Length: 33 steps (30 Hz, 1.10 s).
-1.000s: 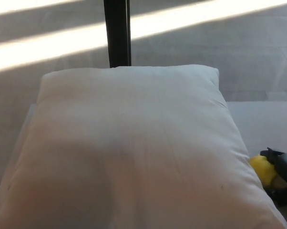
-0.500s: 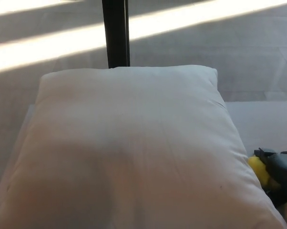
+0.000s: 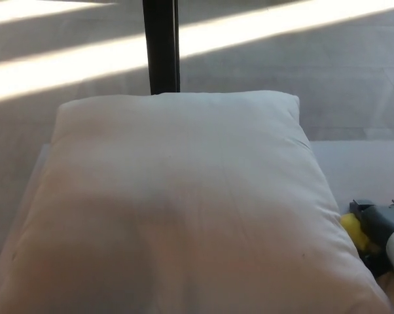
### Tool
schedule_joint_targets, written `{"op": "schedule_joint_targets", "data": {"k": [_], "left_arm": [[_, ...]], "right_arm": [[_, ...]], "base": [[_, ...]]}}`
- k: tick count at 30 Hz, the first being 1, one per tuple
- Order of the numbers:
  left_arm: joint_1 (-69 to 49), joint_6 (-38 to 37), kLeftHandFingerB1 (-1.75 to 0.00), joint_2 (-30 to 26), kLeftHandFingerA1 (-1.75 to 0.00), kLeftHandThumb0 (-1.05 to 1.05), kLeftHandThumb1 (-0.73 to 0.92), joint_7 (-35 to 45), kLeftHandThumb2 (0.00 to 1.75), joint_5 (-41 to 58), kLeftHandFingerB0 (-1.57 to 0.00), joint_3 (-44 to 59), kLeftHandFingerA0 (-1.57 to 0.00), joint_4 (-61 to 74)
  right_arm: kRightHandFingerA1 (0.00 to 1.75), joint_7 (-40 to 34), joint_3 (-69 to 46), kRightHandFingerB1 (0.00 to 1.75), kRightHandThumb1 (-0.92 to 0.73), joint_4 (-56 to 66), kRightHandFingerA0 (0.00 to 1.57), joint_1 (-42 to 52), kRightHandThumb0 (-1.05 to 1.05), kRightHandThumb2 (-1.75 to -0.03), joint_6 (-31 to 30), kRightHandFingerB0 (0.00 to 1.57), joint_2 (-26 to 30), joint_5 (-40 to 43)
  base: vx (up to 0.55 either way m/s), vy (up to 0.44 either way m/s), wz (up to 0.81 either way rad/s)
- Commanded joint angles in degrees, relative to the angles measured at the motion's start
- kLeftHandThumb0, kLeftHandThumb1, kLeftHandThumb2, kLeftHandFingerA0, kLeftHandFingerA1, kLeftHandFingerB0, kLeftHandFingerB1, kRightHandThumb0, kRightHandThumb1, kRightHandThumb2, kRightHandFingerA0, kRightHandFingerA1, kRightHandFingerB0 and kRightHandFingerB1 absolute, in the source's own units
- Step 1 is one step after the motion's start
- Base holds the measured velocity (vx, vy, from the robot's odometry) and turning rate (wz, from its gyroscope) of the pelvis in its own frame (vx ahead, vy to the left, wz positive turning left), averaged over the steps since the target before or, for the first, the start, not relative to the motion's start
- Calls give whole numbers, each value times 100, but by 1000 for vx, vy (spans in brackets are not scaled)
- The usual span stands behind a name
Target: A hammer is kept on the right hand side and a pillow is kept on the left hand side on the desk infront of the robot and the robot uses its right hand to pick up the hammer and makes a downward swinging motion to hit the pillow
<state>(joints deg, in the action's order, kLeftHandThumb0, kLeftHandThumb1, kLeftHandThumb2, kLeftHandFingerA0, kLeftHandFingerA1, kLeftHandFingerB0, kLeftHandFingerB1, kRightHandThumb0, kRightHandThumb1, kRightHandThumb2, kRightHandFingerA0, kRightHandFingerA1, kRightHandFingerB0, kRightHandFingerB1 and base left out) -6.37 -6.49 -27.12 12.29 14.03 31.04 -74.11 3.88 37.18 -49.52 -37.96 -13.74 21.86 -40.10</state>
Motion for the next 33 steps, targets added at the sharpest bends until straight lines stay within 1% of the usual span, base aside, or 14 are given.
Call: {"op": "schedule_joint_targets", "data": {"k": [1, 4, 6, 10, 11, 15, 18, 20, 22, 24, 25, 26, 28, 33], "left_arm": [[8, -94, -51, -71, -57, -68, 77, -32, 63, 80, -68, 39, -80, 15], [38, -80, -50, -83, -55, -68, 78, -19, 63, 51, -65, 9, -76, 19], [33, -85, -49, -80, -54, -68, 78, -14, 63, 59, -64, 9, -76, 24], [108, -40, -49, -87, -54, -70, 77, -107, 64, 35, -68, -11, -80, -16], [109, -31, -50, -88, -55, -71, 75, -97, 63, 53, -68, 2, -79, -17], [105, -92, -49, -78, -54, -70, 78, -92, 63, 15, -68, -39, -80, -3], [116, -115, -49, -99, -54, -69, 79, -72, 64, -24, -68, -101, -79, 2], [124, -74, -48, -100, -53, -70, 78, -103, 64, -6, -69, -101, -78, 7], [172, -62, -49, -118, -54, -69, 78, -104, 64, -10, -69, -114, -79, -2], [179, -64, -49, -122, -55, -70, 77, -100, 64, -11, -67, -118, -81, -25], [174, -85, -50, -115, -54, -70, 76, -104, 63, -4, -69, -113, -81, -20], [172, -98, -50, -102, -55, -70, 75, -101, 63, 28, -70, -84, -82, -22], [165, -133, -51, -98, -55, -70, 76, -80, 63, 23, -69, -86, -81, -31], [170, -100, -48, -110, -53, -69, 77, -48, 63, 40, -65, -82, -77, -6]], "right_arm": [[68, 548, 285, 42, -46, -483, 50, 380, -64, -83, -139, 13, -460, -118], [58, 530, 350, 31, -59, -426, 44, 392, -62, -58, -175, 23, -579, -191], [59, 583, 403, 41, -48, -423, 28, 363, -70, -82, -227, 16, -675, -246], [52, 605, 446, 30, -58, -340, 19, 370, -64, -58, -352, 22, -726, -324], [55, 668, 553, 44, -45, -344, 5, 349, -73, -81, -367, 13, -747, -422], [60, 843, 794, 33, -55, -295, 9, 409, -70, -57, -464, 15, -816, -537], [60, 831, 819, 43, -43, -322, 18, 451, -71, -80, -384, 10, -812, -509], [114, 478, 602, 35, -66, -465, 81, 577, -31, -61, 95, 36, -761, -249], [146, 367, 557, 44, -71, -454, 73, 624, -23, -63, 247, 72, -707, -224], [122, 191, 586, 73, -40, -410, 94, 714, -37, -83, 531, 87, -596, -258], [153, -19, 647, 66, -56, -361, 77, 795, -29, -61, 754, 91, -488, -330], [165, -284, 670, 115, -68, -395, 75, 852, -25, -68, 905, 76, -446, -380], [171, -641, 632, 145, -72, -410, 74, 956, -24, -75, 1117, 66, -385, -372], [166, -1143, 636, 119, -76, -541, 76, 1031, -30, -82, 1493, 73, -215, -429]], "base": [[0, 0, 0], [0, 0, 0], [0, 0, 0], [0, 0, 0], [0, 0, 0], [0, 0, 0], [0, 0, 0], [0, 0, 0], [0, 0, 0], [0, 0, 0], [0, 0, 0], [0, 0, 0], [0, 0, 0], [0, 0, 0]]}}
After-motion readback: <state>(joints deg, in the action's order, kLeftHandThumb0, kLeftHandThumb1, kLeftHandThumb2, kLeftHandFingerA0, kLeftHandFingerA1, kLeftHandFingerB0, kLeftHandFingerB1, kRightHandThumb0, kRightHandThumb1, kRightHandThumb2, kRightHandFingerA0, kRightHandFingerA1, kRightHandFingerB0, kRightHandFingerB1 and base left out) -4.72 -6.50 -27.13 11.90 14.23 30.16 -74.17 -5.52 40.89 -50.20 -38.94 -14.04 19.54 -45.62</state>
